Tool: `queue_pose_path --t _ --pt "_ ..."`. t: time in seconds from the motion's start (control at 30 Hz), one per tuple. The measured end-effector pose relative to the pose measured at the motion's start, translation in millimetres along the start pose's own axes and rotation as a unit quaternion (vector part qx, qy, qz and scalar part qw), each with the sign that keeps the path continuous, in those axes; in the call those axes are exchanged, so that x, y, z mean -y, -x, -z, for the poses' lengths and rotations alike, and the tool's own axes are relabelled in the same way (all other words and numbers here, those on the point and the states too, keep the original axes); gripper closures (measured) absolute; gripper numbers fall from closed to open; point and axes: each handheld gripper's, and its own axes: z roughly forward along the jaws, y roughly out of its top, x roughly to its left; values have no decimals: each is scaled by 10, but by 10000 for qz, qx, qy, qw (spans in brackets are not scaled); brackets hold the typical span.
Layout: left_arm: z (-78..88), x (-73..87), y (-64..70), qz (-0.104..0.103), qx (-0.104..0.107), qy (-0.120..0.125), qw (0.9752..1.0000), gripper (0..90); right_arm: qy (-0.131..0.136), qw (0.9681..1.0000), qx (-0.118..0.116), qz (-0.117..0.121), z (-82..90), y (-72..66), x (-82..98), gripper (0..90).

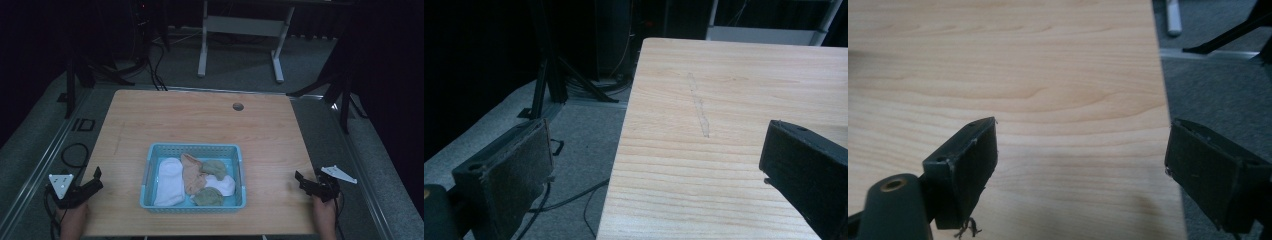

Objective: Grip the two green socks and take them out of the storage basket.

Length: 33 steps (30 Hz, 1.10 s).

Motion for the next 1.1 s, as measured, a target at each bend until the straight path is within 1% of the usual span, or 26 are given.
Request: queue_pose_path --t 0.07,0.17,0.2,0.37,0.43,0.57,0.6,0.63,0.77,0.83,0.87,0.9,0.93,0.97,1.0,1.03,1.07,1.1 --pt "0 0 0 -8 -2 -2 10000 4 -43 10000 3 43 -8 -11 -2 150" --pt "-1 0 0 -10 1 -3 10000 3 -61 10000 18 76 -11 -18 -3 150" --pt "0 0 0 -15 10 -7 10000 3 -56 9999 55 92 -10 -25 -2 150" --pt "-1 0 -1 5 5 -4 10000 3 -102 9999 -61 -23 -15 -1 -4 143" --pt "0 0 -3 7 9 -11 10000 4 -109 9999 -105 -28 -15 5 -4 143" --pt "1 0 -5 16 23 -6 10000 3 -191 9995 -268 -24 -30 13 -10 139" --pt "1 0 -4 16 20 -6 10000 4 -239 9990 -375 -29 -40 19 -13 138" --pt "1 0 -3 14 17 -8 10000 4 -264 9987 -424 -28 -44 22 -14 138" --pt "0 -1 -4 21 3 -11 10000 4 -324 9978 -582 -23 -55 29 -19 128" --pt "1 -1 -3 13 3 -16 10000 3 -393 9966 -721 -1 -68 35 -25 125" --pt "2 0 -2 12 3 -12 10000 3 -442 9957 -807 47 -77 33 -27 125" --pt "3 0 -2 7 5 -15 10000 4 -436 9950 -892 121 -74 27 -27 125" --pt "2 -1 -3 5 10 -23 10000 4 -400 9947 -924 198 -69 18 -26 126" --pt "0 -1 -4 10 5 -26 10000 4 -406 9939 -981 314 -67 9 -26 126" --pt "-1 -2 -5 15 -3 -34 10000 3 -477 9914 -1146 421 -73 6 -27 126" --pt "-2 -2 -6 17 -5 -38 10000 3 -536 9894 -1249 506 -80 2 -28 126" --pt "-3 -3 -6 23 0 -44 10000 4 -570 9884 -1284 576 -81 -2 -28 126" --pt "-3 -3 -6 24 5 -46 10000 4 -625 9862 -1383 657 -84 -9 -32 126"
